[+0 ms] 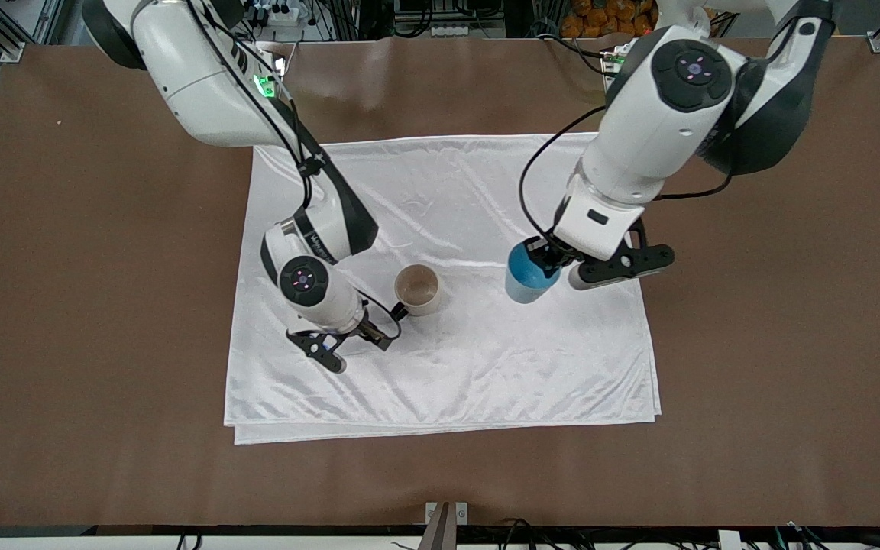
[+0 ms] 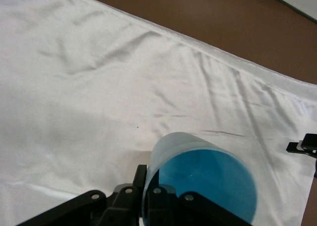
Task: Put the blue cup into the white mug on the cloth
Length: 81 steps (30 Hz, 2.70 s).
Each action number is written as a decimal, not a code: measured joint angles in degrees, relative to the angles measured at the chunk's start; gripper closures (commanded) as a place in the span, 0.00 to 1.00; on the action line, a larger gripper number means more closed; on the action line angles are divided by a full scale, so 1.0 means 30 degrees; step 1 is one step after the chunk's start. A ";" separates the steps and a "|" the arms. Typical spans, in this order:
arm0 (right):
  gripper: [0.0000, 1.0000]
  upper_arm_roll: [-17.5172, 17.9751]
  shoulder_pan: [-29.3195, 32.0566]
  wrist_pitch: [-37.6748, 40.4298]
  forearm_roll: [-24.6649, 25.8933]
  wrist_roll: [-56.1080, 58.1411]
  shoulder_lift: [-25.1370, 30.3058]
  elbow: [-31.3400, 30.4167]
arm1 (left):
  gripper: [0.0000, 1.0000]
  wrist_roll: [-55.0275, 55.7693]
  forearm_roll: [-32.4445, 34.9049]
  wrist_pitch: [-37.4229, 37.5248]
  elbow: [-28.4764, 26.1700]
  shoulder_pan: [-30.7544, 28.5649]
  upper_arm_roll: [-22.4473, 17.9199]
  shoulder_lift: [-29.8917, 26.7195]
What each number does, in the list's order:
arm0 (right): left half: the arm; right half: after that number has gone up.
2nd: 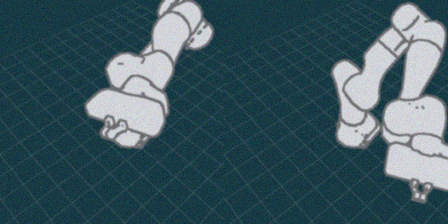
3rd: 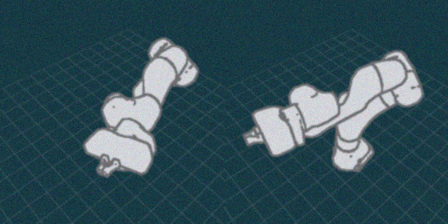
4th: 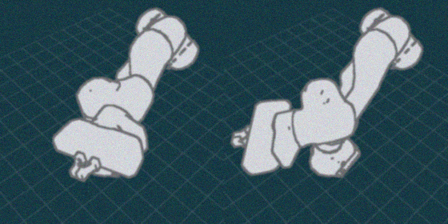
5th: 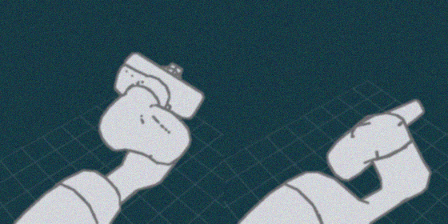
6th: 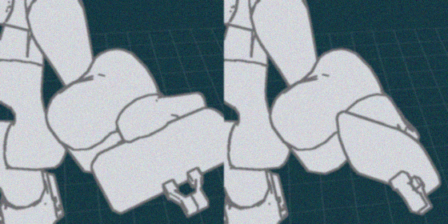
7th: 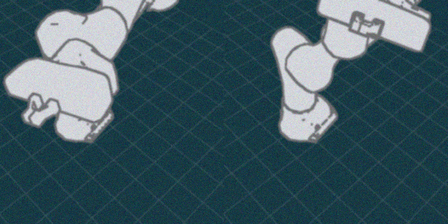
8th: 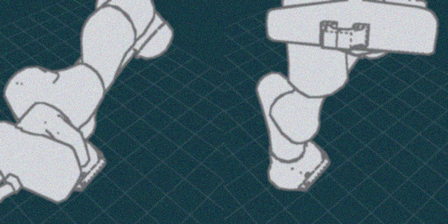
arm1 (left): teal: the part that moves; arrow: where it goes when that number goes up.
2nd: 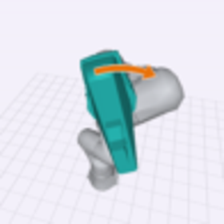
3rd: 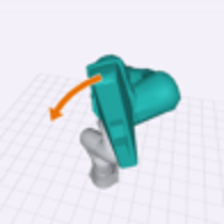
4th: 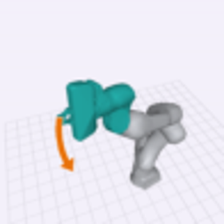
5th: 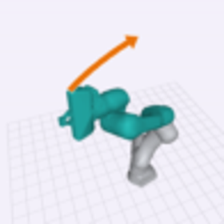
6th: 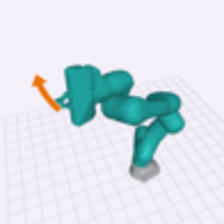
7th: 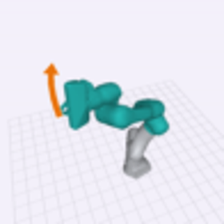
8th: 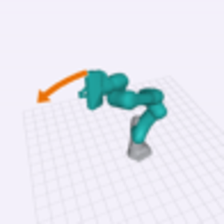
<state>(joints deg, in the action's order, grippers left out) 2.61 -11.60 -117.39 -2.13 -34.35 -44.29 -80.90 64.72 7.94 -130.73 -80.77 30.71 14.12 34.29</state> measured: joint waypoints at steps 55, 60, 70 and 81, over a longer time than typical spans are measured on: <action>0.00 0.0051 0.2494 0.2527 0.1149 0.5942 1.4184 -1.2027 | 0.00 -0.0816 0.1383 0.4426 0.1311 0.1548 -0.3296 -0.2582; 0.00 0.0086 0.2494 0.4183 0.1149 0.5957 1.4768 -1.0938 | 0.00 -0.2463 0.1355 0.5999 0.1289 0.0436 -0.3408 -0.4655; 0.00 0.0100 0.2510 0.7811 0.1148 0.7109 1.4871 -0.6842 | 0.00 -0.8435 0.0737 0.9488 0.1099 -0.3297 -0.3476 -0.7338; 0.00 0.0080 0.3044 0.8847 0.1148 0.8725 1.4867 -0.4717 | 0.00 -1.4506 -0.1500 1.0431 -0.0134 -0.7368 -0.3503 -0.8695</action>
<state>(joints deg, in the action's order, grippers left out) 2.85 -2.47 -90.85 1.31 -8.17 0.31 -95.05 21.20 3.44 -99.43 -81.18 8.61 3.61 8.20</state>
